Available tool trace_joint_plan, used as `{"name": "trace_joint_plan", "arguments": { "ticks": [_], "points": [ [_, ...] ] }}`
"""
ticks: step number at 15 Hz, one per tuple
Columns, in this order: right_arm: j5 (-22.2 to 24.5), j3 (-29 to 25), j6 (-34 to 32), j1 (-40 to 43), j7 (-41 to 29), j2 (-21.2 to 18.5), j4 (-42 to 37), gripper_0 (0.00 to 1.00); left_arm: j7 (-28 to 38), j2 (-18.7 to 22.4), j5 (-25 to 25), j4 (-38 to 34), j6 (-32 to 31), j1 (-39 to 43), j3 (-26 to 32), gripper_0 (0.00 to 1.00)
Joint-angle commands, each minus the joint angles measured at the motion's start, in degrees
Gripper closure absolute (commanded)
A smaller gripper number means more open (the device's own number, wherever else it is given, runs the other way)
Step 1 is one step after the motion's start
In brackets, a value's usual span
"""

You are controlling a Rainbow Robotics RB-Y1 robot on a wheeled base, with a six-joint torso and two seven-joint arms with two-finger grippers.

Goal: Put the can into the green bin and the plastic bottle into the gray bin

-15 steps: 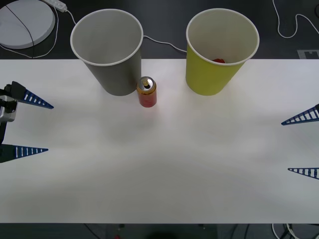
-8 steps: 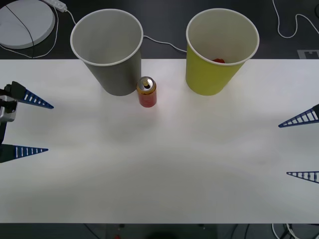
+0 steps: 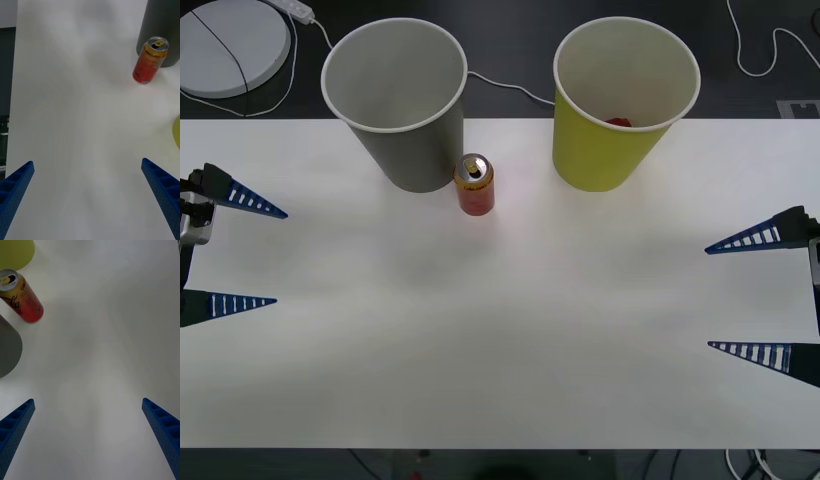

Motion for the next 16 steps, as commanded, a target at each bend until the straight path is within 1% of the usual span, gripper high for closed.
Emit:
{"name": "trace_joint_plan", "arguments": {
  "ticks": [1,3,5,7,8,9,10,11,12,14,16],
  "points": [
    [0.02,5.48,12.47,4.21,-5.84,-3.12,-3.87,0.0,0.0,0.0,0.0,0.0,0.0,0.0,0.0,0.0],
    [0.02,9.0,19.68,6.14,-9.18,-5.14,-5.8,0.0,0.0,0.0,0.0,0.0,0.0,0.0,0.0,0.0],
    [0.02,15.59,30.05,6.32,-13.13,-8.13,-6.77,0.0,0.0,0.0,0.0,0.0,0.0,0.0,0.0,0.0],
    [0.02,22.53,41.92,6.4,-15.77,-11.56,-7.74,0.0,0.0,0.0,0.0,0.0,0.0,0.0,0.0,0.0],
    [0.02,27.89,50.79,5.97,-17.88,-14.55,-8.53,0.0,0.0,0.0,0.0,0.0,0.0,0.0,0.0,0.0],
    [-0.07,32.2,57.21,4.82,-19.46,-16.74,-8.79,0.0,0.0,0.0,0.0,0.0,0.0,0.0,0.0,0.0],
    [-0.24,37.65,63.8,2.71,-21.13,-18.85,-8.97,0.0,0.0,0.0,0.0,0.0,0.0,0.0,0.0,0.0],
    [-0.42,42.48,68.81,0.43,-22.27,-20.08,-8.88,0.0,0.0,0.0,0.0,0.0,0.0,0.0,0.0,0.0],
    [-0.77,48.64,74.17,-3.09,-23.86,-21.31,-8.61,0.0,0.0,0.0,0.0,0.0,0.0,0.0,0.0,0.0],
    [-1.12,58.39,81.2,-9.77,-24.74,-21.75,-7.21,0.0,0.0,0.0,0.0,0.0,0.0,0.0,0.0,0.0],
    [-1.65,67.97,86.92,-17.41,-25.0,-21.14,-4.83,0.0,0.0,0.0,0.0,0.0,0.0,0.0,0.0,0.0]
  ]
}}
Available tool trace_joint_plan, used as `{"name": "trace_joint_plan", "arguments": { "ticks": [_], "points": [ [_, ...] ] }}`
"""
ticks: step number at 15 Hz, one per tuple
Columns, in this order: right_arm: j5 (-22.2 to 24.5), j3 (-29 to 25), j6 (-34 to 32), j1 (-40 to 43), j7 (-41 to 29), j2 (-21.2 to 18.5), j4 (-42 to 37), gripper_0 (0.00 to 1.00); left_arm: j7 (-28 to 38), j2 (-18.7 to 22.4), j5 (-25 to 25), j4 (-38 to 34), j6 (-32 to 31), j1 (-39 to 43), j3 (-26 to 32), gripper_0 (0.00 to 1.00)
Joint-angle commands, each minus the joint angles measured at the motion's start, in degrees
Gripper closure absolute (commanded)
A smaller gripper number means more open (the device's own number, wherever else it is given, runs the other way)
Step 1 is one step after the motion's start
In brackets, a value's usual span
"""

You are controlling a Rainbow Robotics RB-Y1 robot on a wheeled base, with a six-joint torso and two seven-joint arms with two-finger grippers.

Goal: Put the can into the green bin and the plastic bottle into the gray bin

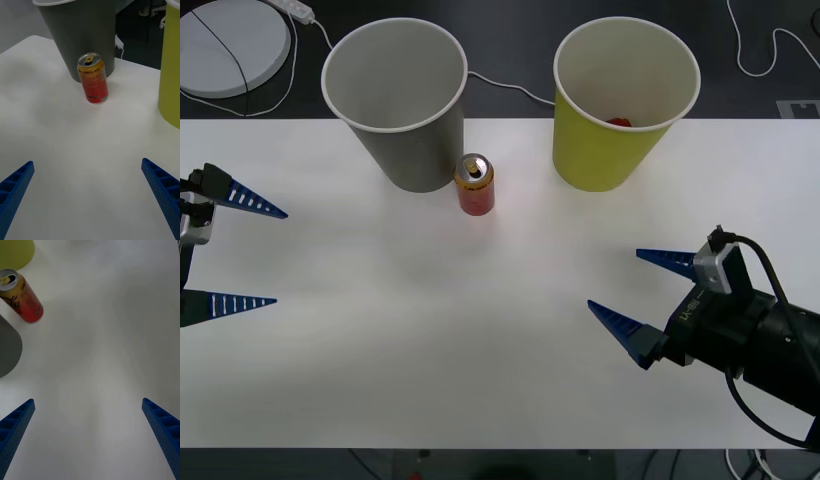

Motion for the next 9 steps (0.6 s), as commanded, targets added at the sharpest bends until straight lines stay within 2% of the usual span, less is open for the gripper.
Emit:
{"name": "trace_joint_plan", "arguments": {
  "ticks": [1,5,9],
  "points": [
    [-0.69,13.91,8.76,-11.14,-0.55,1.1,3.38,0.0,0.0,0.0,0.0,0.0,0.0,0.0,0.0,0.0],
    [-1.04,32.55,21.77,-25.73,-1.69,4.35,7.95,0.0,0.0,0.0,0.0,0.0,0.0,0.0,0.0,0.0],
    [-0.25,40.28,27.75,-32.94,-3.19,9.89,13.66,0.0,0.0,0.0,0.0,0.0,0.0,0.0,0.0,0.0]
  ]
}}
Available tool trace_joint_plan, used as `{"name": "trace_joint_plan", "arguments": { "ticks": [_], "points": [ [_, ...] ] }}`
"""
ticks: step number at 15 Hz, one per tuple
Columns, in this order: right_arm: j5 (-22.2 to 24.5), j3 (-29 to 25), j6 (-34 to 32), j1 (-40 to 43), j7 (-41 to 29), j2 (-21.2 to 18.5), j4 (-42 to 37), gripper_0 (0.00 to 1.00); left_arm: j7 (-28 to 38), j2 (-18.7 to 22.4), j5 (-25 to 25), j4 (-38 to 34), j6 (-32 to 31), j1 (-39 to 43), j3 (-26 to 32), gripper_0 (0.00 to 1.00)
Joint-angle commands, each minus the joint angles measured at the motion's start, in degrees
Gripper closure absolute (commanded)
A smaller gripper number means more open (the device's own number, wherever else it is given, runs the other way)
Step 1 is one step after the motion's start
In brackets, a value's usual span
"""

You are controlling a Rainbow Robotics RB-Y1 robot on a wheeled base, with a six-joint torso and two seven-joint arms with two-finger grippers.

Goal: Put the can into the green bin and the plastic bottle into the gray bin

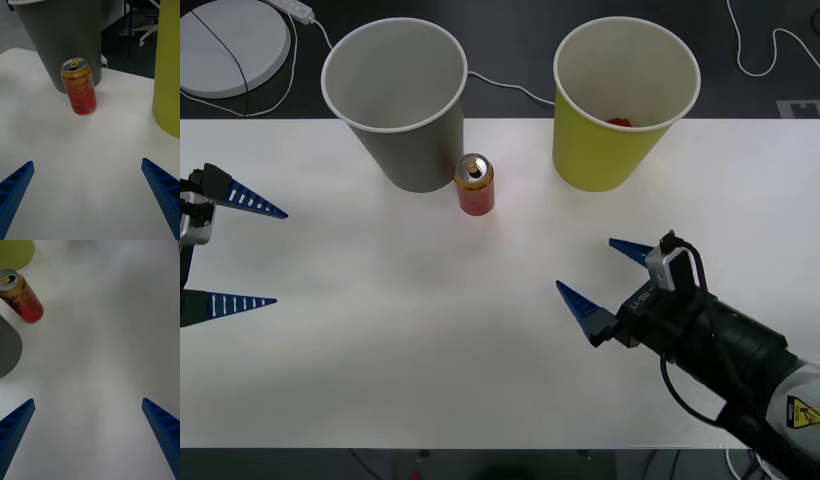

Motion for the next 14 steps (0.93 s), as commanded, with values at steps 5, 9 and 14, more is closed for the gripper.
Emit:
{"name": "trace_joint_plan", "arguments": {
  "ticks": [5,9,14],
  "points": [
    [3.72,3.24,3.78,-4.77,-2.62,10.13,10.82,0.0,0.0,0.0,0.0,0.0,0.0,0.0,0.0,0.0],
    [6.79,3.24,4.48,-5.73,-3.94,14.87,16.54,0.0,0.0,0.0,0.0,0.0,0.0,0.0,0.0,0.0],
    [7.76,3.24,5.63,-7.49,-5.43,22.87,25.15,0.0,0.0,0.0,0.0,0.0,0.0,0.0,0.0,0.0]
  ]
}}
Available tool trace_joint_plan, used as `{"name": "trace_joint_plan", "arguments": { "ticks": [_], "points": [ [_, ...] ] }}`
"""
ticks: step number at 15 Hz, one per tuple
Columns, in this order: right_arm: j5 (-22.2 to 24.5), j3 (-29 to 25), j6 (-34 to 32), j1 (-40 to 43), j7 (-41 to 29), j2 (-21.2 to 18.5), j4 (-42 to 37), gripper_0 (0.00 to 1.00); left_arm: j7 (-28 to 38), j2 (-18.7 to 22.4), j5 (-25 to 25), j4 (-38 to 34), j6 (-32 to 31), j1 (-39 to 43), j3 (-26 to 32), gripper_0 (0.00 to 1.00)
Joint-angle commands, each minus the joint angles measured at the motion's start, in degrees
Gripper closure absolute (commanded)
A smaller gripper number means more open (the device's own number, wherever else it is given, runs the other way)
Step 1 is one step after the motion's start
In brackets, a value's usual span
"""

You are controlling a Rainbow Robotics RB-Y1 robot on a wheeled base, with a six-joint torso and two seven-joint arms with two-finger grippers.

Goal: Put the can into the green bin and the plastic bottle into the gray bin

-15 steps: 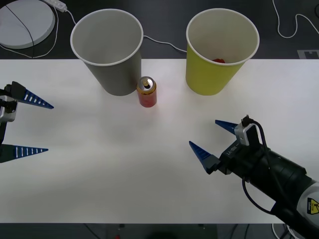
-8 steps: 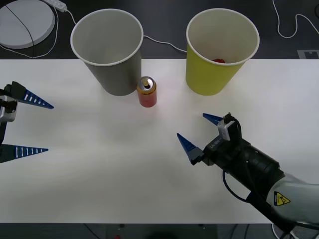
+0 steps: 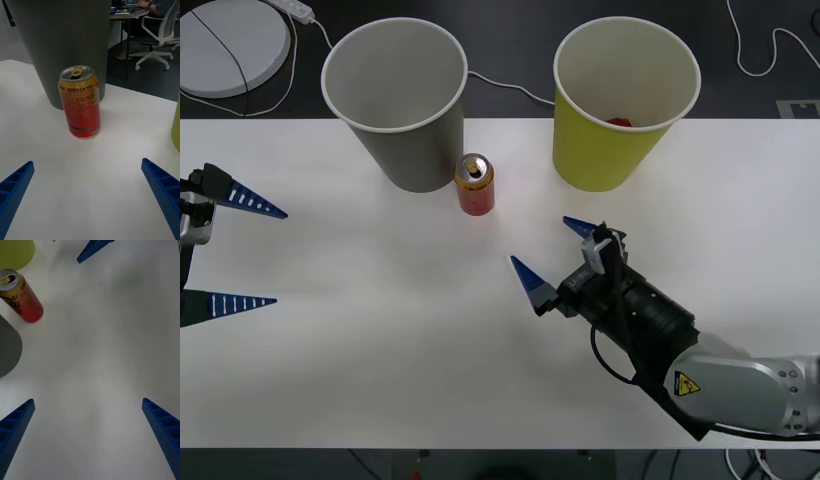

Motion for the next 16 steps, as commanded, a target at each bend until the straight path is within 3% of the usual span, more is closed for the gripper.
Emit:
{"name": "trace_joint_plan", "arguments": {
  "ticks": [1,16],
  "points": [
    [0.12,-0.08,0.63,-1.06,-0.66,4.6,4.6,0.0,0.0,0.0,0.0,0.0,0.0,0.0,0.0,0.0],
    [-0.23,-0.08,1.42,-6.16,-1.18,19.54,21.57,0.0,0.0,0.0,0.0,0.0,0.0,0.0,0.0,0.0]
  ]
}}
